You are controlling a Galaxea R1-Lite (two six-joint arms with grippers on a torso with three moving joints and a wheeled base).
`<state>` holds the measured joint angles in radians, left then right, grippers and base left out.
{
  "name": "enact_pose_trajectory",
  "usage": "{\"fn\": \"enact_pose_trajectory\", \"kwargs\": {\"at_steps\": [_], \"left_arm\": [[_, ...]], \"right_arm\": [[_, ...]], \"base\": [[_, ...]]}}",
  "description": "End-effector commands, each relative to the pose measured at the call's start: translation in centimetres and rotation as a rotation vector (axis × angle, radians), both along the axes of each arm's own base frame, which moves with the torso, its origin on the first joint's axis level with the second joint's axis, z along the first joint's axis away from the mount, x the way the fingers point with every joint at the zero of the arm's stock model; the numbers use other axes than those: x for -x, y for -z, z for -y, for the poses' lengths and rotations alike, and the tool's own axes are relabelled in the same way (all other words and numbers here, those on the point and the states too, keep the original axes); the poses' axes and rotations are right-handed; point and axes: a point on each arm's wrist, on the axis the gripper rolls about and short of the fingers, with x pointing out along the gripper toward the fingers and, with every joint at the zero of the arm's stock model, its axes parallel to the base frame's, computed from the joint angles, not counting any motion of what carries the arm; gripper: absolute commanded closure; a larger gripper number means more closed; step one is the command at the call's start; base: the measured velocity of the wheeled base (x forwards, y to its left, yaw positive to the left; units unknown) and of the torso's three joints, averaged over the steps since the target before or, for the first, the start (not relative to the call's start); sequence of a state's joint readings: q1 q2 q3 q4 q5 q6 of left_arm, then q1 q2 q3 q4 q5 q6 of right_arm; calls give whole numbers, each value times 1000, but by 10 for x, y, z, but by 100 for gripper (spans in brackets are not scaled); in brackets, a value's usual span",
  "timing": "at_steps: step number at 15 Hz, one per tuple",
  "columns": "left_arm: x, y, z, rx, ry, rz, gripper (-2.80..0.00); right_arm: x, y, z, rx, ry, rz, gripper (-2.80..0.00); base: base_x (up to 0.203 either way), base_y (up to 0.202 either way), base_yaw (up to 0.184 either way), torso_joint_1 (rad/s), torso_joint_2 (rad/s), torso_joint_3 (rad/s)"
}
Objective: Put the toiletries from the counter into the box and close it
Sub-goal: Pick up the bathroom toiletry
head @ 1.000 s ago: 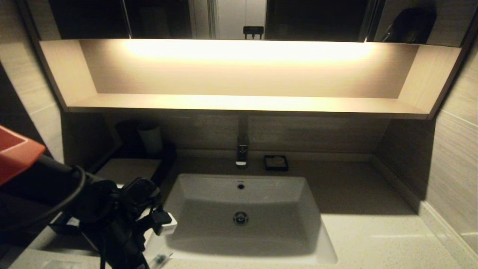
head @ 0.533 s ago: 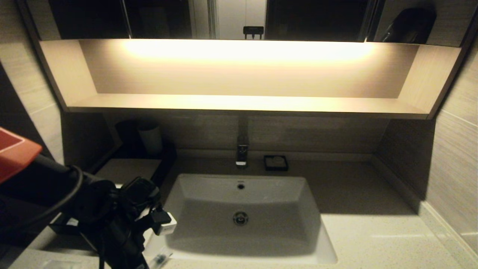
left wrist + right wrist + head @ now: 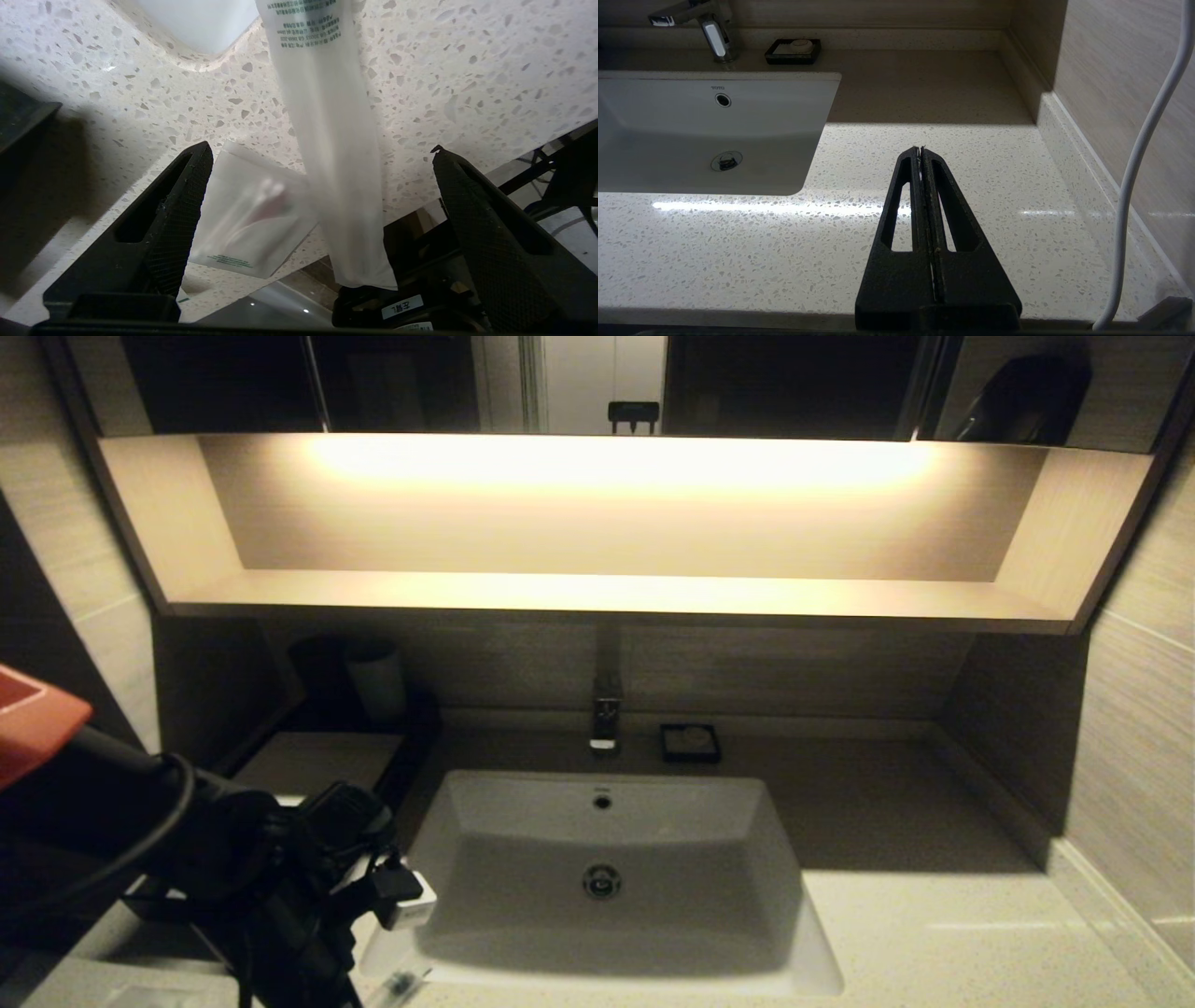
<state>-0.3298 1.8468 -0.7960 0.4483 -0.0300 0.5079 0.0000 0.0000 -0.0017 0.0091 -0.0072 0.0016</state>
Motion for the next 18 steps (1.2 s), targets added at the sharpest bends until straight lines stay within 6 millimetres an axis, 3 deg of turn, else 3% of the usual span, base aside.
{"fn": "enact_pose_trajectory", "kwargs": {"at_steps": [1, 4, 10, 18], "left_arm": [[1, 0, -2, 12, -2, -7, -280], [2, -1, -3, 0, 4, 18, -280], [0, 4, -4, -150, -5, 229, -280], [2, 3, -6, -195, -7, 256, -280]], "right_arm": [[0, 0, 0, 0, 0, 0, 0], [0, 0, 0, 0, 0, 0, 0], [0, 0, 0, 0, 0, 0, 0], [0, 0, 0, 0, 0, 0, 0]], "base": [[0, 0, 0, 0, 0, 0], [0, 0, 0, 0, 0, 0], [0, 0, 0, 0, 0, 0], [0, 0, 0, 0, 0, 0]]}}
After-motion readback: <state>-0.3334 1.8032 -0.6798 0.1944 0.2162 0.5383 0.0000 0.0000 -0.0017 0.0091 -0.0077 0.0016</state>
